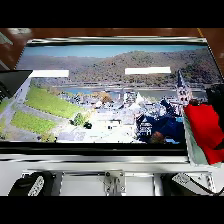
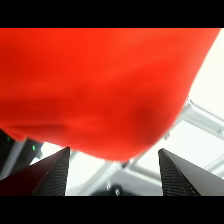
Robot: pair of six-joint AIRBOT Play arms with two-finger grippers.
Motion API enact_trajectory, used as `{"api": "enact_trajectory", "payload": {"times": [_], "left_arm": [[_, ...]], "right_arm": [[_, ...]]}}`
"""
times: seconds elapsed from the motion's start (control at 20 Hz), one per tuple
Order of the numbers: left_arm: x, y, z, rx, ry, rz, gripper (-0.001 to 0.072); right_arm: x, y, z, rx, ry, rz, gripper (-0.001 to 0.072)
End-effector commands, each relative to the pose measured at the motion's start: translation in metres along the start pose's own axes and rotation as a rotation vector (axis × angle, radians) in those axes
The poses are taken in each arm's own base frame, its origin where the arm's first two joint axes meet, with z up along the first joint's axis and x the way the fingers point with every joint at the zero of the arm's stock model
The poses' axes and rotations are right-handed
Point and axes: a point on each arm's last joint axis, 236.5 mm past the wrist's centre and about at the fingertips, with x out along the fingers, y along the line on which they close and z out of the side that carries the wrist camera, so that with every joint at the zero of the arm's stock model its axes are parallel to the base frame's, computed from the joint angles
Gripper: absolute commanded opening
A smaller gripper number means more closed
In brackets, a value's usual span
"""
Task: Fold the shirts.
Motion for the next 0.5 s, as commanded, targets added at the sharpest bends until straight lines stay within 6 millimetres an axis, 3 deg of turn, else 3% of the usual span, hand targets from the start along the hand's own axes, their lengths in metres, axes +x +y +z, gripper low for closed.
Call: {"api": "enact_trajectory", "payload": {"times": [0.0,0.1,0.15,0.2,0.25,0.3,0.35,0.4,0.45], "left_arm": [[0.002,0.025,-0.007,-0.033,0.036,0.088,0.0037],[0.005,0.060,-0.021,-0.056,0.099,0.205,0.0036],[0.007,0.082,-0.033,-0.032,0.154,0.281,0.0036],[0.010,0.106,-0.047,-0.024,0.219,0.361,0.0036],[0.013,0.127,-0.062,-0.030,0.282,0.429,0.0036],[0.020,0.143,-0.077,-0.029,0.346,0.473,0.0036],[0.031,0.155,-0.092,-0.019,0.408,0.489,0.0036],[0.047,0.160,-0.106,-0.010,0.456,0.480,0.0036],[0.063,0.163,-0.118,-0.004,0.497,0.467,0.0036]], "right_arm": [[-0.007,0.022,0.022,-0.030,-0.111,0.099,0.0640],[-0.057,0.060,0.059,-0.047,-0.310,0.260,0.0636],[-0.100,0.086,0.083,-0.058,-0.466,0.367,0.0630],[-0.153,0.112,0.101,-0.082,-0.637,0.467,0.0548],[-0.201,0.133,0.109,-0.109,-0.785,0.532,0.0514],[-0.247,0.158,0.106,-0.161,-0.912,0.583,0.0515],[-0.279,0.183,0.095,-0.229,-0.989,0.612,0.0515],[-0.297,0.213,0.077,-0.320,-1.021,0.633,0.0515],[-0.302,0.244,0.057,-0.425,-1.015,0.651,0.0515]]}}
